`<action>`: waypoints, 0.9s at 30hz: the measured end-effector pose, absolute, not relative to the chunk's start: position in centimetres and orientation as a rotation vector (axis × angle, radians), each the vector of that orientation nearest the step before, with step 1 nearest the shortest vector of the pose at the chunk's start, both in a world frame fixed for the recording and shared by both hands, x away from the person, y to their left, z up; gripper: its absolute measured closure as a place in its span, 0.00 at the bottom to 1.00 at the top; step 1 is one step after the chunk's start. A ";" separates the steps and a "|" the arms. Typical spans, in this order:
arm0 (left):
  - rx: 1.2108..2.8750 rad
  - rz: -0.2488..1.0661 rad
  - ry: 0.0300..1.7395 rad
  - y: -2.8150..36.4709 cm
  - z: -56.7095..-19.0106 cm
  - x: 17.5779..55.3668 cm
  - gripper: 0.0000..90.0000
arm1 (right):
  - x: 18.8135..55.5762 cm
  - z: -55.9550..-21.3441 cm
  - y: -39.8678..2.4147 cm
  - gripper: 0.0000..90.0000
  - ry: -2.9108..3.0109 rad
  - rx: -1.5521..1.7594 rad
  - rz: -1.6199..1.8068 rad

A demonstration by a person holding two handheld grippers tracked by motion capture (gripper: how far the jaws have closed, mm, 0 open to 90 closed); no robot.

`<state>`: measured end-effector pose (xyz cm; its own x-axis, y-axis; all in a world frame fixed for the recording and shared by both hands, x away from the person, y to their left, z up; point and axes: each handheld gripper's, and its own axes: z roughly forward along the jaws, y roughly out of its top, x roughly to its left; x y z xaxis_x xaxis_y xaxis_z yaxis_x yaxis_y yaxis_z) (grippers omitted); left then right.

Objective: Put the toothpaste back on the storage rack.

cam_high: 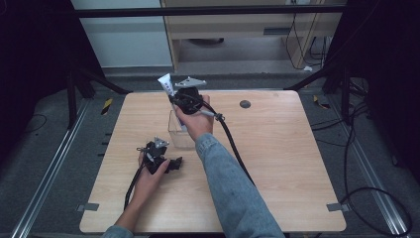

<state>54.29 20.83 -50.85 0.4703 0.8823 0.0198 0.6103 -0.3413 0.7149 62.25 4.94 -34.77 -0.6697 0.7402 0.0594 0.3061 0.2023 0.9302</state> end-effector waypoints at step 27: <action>2.079 0.543 1.232 20.9 -50.8 54.3 0.00 | 63.1 -38.0 5.1 0.87 2.145 0.996 1.352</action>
<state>54.28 20.86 -50.83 0.4722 0.8812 0.0221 0.6108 -0.3452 0.7126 63.05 5.08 -38.04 -0.6584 0.7521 0.0280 0.3497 0.2727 0.8963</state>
